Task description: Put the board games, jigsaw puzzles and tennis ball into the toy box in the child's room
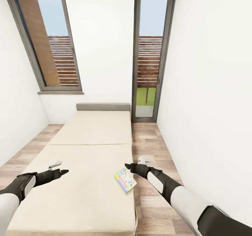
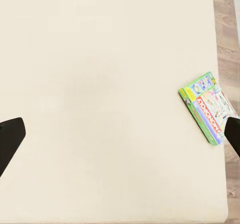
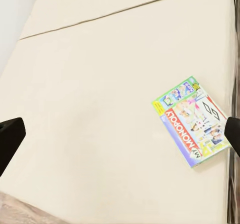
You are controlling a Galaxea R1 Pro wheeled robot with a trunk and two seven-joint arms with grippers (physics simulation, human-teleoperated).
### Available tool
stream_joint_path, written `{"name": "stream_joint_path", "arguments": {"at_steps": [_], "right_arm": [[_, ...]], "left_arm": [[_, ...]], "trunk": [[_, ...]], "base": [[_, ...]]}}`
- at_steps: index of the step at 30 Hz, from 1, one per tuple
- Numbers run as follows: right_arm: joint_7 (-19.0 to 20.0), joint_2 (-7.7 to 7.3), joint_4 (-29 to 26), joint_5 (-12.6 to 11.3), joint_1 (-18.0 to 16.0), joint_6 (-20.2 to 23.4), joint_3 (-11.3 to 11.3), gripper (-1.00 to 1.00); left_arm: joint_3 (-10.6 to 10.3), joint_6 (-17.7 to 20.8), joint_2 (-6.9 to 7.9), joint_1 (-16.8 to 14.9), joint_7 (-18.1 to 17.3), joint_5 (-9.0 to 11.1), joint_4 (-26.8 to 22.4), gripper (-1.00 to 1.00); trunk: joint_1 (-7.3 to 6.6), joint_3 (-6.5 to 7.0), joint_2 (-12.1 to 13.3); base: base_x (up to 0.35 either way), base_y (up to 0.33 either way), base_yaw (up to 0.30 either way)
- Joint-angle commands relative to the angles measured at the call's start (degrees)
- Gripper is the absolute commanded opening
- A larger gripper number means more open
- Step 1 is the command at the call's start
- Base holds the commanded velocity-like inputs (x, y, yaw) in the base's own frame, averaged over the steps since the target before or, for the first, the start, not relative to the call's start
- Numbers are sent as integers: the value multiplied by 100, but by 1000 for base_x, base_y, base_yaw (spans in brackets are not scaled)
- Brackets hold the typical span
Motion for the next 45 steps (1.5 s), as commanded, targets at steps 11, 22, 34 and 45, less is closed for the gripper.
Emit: {"name": "stream_joint_path", "arguments": {"at_steps": [11, 22, 34, 45], "right_arm": [[20, -225, 59, -137, -8, 25, -348, 100], [310, -586, 83, -345, -8, 499, -1090, 100], [693, -533, 78, -347, -8, 1251, -1448, 100], [715, -563, 79, -356, -8, 1416, -1604, 100]], "left_arm": [[52, 97, 19, -5, -120, 12, -11, 100], [72, 564, 69, -5, -724, 22, -66, 100], [76, 1644, 310, -24, -1988, 17, -393, 100], [74, 2453, 309, -31, -2119, 29, -889, 100]], "trunk": [[4, -13, -13], [4, -13, -13], [4, -13, -13], [4, -13, -13]], "base": [[7, -13, 0], [0, 0, 0], [0, 0, 0], [0, 0, 0]]}}
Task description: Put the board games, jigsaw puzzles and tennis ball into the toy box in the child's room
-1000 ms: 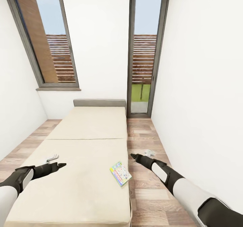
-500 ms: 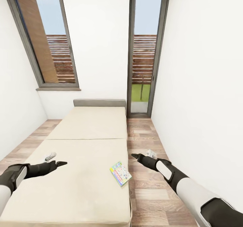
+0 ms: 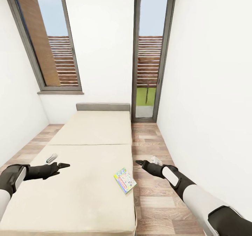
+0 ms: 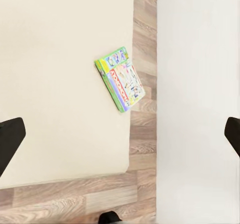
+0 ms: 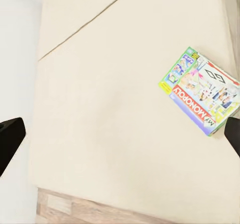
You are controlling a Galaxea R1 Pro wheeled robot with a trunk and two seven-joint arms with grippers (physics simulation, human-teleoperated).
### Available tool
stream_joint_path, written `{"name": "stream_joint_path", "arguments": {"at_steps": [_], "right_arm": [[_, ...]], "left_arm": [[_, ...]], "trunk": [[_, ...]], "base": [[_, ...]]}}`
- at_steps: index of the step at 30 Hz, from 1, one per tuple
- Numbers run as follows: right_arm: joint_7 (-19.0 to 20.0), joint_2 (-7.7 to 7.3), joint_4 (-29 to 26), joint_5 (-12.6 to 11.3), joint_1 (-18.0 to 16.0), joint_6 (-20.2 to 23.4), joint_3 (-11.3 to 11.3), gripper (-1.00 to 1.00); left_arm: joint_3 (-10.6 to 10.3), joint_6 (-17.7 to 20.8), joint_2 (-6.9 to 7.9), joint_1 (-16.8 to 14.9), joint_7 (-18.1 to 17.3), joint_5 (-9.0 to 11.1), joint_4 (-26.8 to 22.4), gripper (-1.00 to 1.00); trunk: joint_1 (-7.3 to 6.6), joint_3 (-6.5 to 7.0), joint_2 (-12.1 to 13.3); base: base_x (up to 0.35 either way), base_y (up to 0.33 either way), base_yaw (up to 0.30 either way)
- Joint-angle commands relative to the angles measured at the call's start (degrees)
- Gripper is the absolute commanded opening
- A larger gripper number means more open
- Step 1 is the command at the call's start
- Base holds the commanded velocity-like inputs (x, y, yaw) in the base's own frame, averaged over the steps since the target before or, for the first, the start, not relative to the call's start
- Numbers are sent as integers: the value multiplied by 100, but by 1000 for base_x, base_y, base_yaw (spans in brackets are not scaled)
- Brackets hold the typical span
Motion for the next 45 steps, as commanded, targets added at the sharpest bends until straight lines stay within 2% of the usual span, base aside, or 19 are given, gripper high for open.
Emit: {"name": "stream_joint_path", "arguments": {"at_steps": [1, 3, 9, 23, 31, 34, 37, 40, 45], "right_arm": [[13, -12, -4, -18, -6, 25, -67, 100], [17, -19, -5, -18, -6, 61, -196, 100], [16, 16, -6, -20, -6, 220, -378, 100], [28, 32, -31, -27, -6, 276, -498, 100], [332, 31, -57, -29, -6, 457, -523, 100], [458, 34, -49, -49, -6, 586, -614, 100], [530, 33, -28, -135, -6, 671, -802, 100], [564, 10, -21, -213, -6, 702, -898, 100], [608, -36, -6, -398, -6, 728, -954, 100]], "left_arm": [[27, 109, -3, -7, -87, -17, -16, 100], [26, 228, -4, -7, -265, -18, -31, 100], [20, 471, -1, -27, -814, -36, -44, 100], [12, 553, 5, -50, -1053, -26, -47, 100], [10, 572, 23, -51, -1411, -41, -47, 100], [7, 571, 36, -51, -1538, -47, -47, 100], [-10, 571, 45, -51, -1621, -39, -47, 100], [-18, 570, 46, -51, -1652, -31, -47, 100], [-8, 570, 56, -46, -1730, -39, -43, 100]], "trunk": [[4, -13, -13], [4, -13, -13], [4, -13, -13], [4, -13, -13], [180, -157, -334], [245, -211, -454], [311, -265, -575], [377, -319, -695], [487, -408, -896]], "base": [[0, 0, 0], [0, 0, 0], [0, 0, 0], [0, 0, 0], [0, 0, 0], [0, 0, 0], [0, 0, 0], [0, 0, 0], [0, 0, 0]]}}
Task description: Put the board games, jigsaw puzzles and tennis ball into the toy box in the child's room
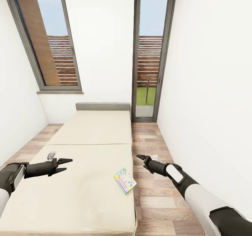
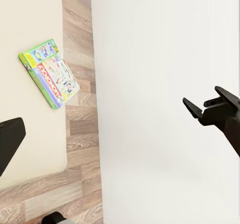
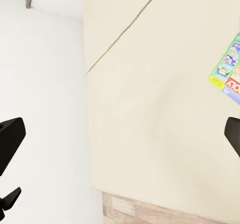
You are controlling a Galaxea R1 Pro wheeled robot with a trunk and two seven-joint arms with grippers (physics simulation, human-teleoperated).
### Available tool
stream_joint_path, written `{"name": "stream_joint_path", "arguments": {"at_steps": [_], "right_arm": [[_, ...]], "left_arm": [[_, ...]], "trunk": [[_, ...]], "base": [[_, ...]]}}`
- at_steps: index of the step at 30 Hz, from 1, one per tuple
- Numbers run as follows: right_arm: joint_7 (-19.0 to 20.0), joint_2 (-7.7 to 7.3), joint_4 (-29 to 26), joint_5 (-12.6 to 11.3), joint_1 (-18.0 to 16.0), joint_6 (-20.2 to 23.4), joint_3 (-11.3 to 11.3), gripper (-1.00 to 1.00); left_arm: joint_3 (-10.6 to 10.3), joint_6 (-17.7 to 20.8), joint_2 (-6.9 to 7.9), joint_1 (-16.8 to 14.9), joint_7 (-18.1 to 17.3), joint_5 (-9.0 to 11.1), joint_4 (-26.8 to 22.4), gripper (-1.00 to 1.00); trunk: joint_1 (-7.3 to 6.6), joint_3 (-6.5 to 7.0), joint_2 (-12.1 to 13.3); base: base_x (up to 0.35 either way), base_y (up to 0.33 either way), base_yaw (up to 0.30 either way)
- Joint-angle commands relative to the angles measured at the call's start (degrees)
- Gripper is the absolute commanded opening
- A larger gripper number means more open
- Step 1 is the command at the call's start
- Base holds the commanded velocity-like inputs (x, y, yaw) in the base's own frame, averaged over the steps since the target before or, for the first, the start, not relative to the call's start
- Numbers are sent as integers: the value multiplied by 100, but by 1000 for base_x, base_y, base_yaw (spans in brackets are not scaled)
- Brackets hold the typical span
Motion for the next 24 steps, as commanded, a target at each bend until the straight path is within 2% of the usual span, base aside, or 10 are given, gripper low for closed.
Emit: {"name": "stream_joint_path", "arguments": {"at_steps": [1, 9, 13, 19, 24], "right_arm": [[21, -8, 2, -48, -6, 13, 19, 100], [62, -27, 8, -234, 7, 14, 5, 100], [222, -29, 9, -301, 117, 11, 3, 100], [470, -26, 6, -343, 194, 1, 6, 100], [487, -12, 1, -341, 231, -14, 7, 100]], "left_arm": [[20, 55, 0, -5, -41, -19, 1, 100], [9, 55, 8, -2, -207, -41, 4, 100], [7, 55, 8, 3, -241, -40, 4, 100], [17, 55, 31, 11, -400, -66, 4, 100], [16, 55, 85, 20, -627, -80, 4, 100]], "trunk": [[25, -29, -52], [201, -173, -373], [288, -245, -533], [420, -352, -774], [530, -442, -974]], "base": [[0, 0, 0], [0, 0, 0], [0, 0, 0], [0, 0, 0], [0, 0, 0]]}}
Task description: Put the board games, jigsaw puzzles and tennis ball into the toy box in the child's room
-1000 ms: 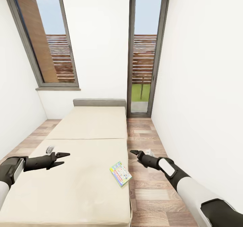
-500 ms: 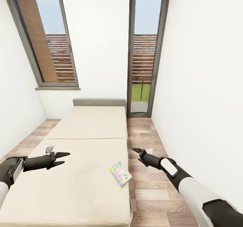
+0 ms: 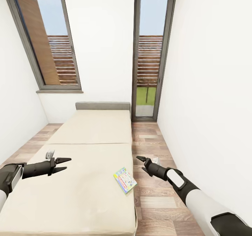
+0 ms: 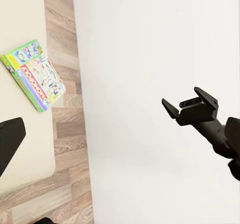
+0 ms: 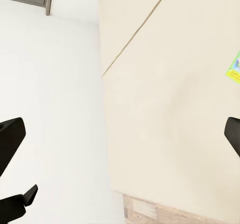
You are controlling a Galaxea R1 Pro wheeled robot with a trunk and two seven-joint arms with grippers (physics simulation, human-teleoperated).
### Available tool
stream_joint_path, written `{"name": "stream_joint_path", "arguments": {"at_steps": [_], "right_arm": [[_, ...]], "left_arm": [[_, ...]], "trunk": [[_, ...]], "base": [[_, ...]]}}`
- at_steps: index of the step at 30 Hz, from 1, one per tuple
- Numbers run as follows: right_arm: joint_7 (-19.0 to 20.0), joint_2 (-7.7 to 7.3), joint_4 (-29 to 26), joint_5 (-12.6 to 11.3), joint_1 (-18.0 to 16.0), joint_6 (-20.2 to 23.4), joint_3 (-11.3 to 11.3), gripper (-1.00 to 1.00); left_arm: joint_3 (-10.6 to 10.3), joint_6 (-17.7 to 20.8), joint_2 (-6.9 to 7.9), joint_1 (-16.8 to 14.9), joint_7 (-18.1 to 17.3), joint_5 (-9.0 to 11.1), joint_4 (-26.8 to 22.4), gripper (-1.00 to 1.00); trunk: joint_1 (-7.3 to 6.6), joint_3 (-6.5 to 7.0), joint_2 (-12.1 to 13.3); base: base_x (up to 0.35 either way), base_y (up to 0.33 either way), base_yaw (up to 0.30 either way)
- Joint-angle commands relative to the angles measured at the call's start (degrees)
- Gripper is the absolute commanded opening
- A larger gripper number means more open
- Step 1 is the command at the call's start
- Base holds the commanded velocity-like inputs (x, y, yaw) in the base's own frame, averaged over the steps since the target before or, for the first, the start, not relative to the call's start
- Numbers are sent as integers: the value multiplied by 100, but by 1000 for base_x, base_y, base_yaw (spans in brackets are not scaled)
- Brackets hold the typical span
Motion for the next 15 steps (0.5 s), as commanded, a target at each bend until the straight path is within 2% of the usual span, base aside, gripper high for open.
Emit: {"name": "stream_joint_path", "arguments": {"at_steps": [1, 6, 15], "right_arm": [[10, -1, 0, -22, -3, 8, 23, 100], [6, 9, 0, -16, 3, -24, 23, 100], [15, 1, -1, 18, 4, -39, 31, 100]], "left_arm": [[18, 60, 13, -4, -52, -25, 0, 100], [8, 60, 78, -1, -127, -22, 0, 100], [4, 59, 93, -1, -145, -20, 0, 100]], "trunk": [[24, -27, -49], [134, -117, -250], [331, -279, -611]], "base": [[0, 0, 0], [0, 0, 0], [0, 0, 0]]}}
